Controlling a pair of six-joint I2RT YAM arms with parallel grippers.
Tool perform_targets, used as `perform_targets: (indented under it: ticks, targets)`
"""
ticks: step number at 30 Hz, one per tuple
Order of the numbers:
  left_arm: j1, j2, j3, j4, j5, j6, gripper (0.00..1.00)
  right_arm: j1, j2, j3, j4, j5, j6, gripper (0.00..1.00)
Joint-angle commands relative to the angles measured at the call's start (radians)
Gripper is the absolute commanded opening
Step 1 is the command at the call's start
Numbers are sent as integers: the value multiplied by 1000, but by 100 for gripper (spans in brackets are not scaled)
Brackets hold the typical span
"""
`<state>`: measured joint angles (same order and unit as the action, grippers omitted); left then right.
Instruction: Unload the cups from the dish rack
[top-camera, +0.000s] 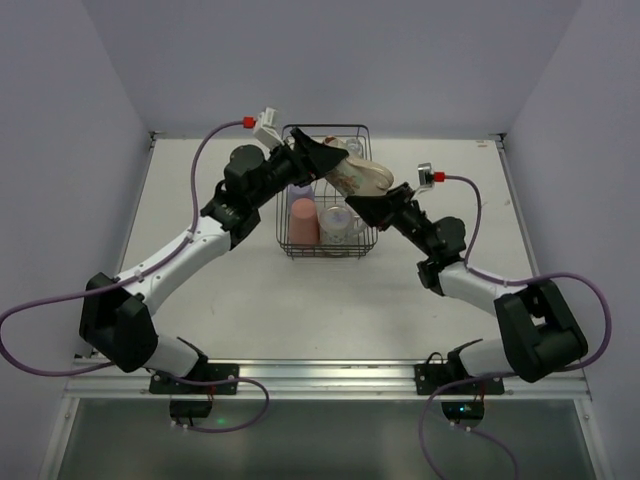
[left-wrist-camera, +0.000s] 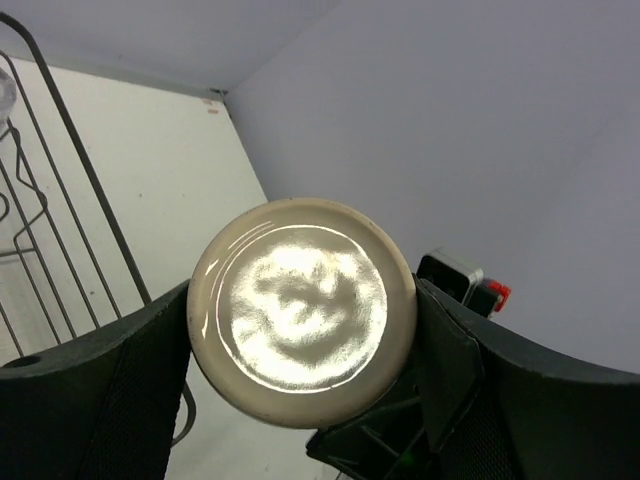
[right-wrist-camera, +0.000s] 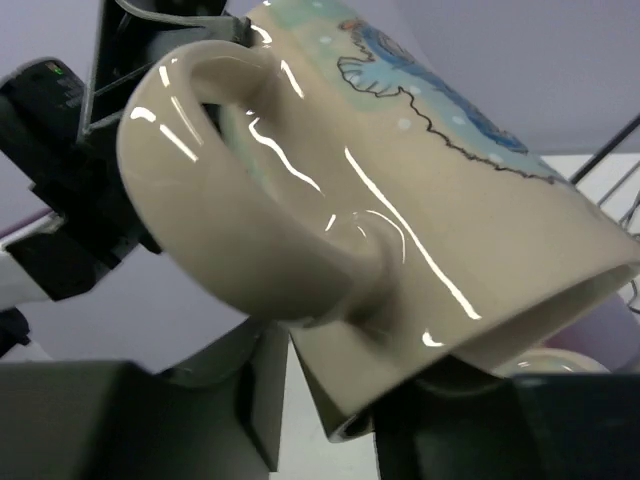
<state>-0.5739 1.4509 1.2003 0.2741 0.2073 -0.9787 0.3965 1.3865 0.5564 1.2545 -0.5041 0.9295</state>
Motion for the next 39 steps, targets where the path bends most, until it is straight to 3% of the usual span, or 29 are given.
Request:
perform_targets:
  ticks: [1, 2, 3, 4, 5, 9, 12, 17, 25, 28, 29, 32, 36, 39]
  targets:
    - [2, -89, -10, 189, 23, -60, 0, 18, -16, 22, 310, 111, 11, 28]
    - [2, -93, -18, 186, 26, -49, 2, 19, -27, 14, 315, 121, 15, 22]
    - [3, -96, -21, 183, 35, -38, 17, 18, -40, -7, 312, 130, 14, 11]
    - [2, -106, -24, 182, 40, -17, 26, 19, -55, -15, 301, 136, 8, 7]
    - [2, -115, -31, 171, 41, 0, 42, 18, -93, -29, 263, 145, -6, 0]
    - [2, -136, -67, 175, 38, 23, 71, 18, -200, -41, 147, 160, -50, 0]
    - [5, -167, -54, 108, 8, 113, 84, 18, -312, -35, -36, 173, -106, 0]
    - [5, -265, -51, -24, -106, 304, 91, 7, -420, 49, -359, 177, -181, 0]
    - [5, -302, -53, -42, -105, 373, 91, -22, -431, 158, -519, 150, -196, 0]
    - [5, -340, -50, -105, -109, 412, 91, -50, -455, 246, -726, 197, -288, 0]
    - [6, -351, -51, -128, -108, 422, 90, -68, -451, 279, -874, 214, -319, 0]
    - [5, -403, -83, -245, -74, 472, 90, -144, -393, 417, -1124, 248, -408, 0]
    - [3, -483, -125, -517, -106, 616, 92, -263, -256, 607, -1384, 231, -487, 0]
    - [3, -526, -146, -636, -150, 698, 100, -281, -130, 725, -1533, 353, -581, 0]
